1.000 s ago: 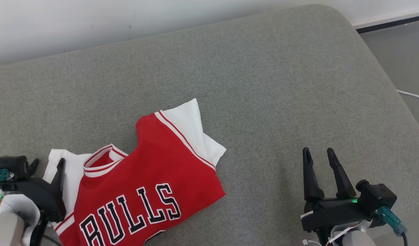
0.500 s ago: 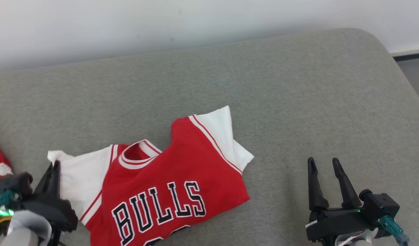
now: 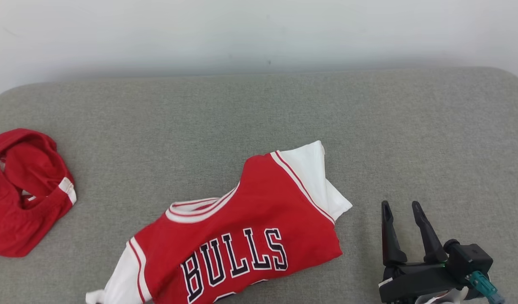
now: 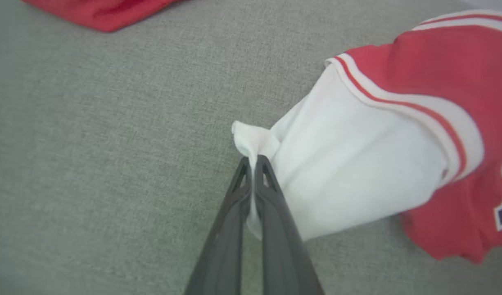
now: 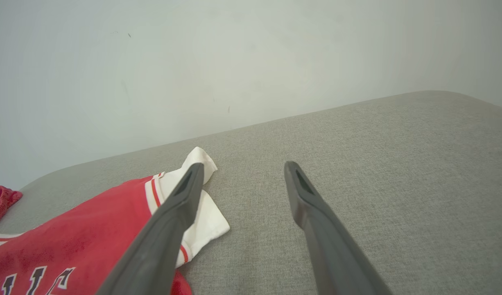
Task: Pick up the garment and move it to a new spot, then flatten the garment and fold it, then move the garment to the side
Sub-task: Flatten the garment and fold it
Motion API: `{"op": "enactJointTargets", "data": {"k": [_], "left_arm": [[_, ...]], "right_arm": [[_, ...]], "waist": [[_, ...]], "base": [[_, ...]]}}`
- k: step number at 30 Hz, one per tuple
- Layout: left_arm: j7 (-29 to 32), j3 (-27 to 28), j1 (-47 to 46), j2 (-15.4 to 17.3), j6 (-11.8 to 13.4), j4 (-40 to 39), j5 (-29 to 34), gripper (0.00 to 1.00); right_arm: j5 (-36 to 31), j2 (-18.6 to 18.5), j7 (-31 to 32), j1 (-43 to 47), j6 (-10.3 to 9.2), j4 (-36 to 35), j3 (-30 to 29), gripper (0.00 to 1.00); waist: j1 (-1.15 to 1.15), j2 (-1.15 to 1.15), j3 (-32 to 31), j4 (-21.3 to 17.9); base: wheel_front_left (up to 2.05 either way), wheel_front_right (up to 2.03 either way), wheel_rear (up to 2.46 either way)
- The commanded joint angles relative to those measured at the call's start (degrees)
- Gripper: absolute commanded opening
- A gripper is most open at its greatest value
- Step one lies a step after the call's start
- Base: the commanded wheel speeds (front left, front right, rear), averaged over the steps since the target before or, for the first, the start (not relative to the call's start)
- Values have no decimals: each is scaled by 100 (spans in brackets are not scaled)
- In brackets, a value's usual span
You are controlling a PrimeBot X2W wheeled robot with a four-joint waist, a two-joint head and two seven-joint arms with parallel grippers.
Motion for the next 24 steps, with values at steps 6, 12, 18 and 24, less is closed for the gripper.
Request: {"op": "enactJointTargets", "data": {"k": [6,12,18,24], "left_arm": [[40,33,337,15,157,-12,-43,0],[-350,116,91,198,334,-341,280,100],[-325,201,-322,554,435,-985,565,100],[225,23,-1227,891,187,-1280,680,100]], "right_arm": [[-68,11,-4,62,-13,46,10,100],[-71,10,-5,57,-13,70,49,100],[2,9,-5,62,-13,64,39,100],[91,9,-5,-79,-13,53,141,100]], "waist": [[1,0,-109,85],[1,0,-157,12],[1,0,-141,-166],[1,0,6,-524]], "base": [[0,0,0],[0,0,0],[0,0,0],[0,0,0]]}}
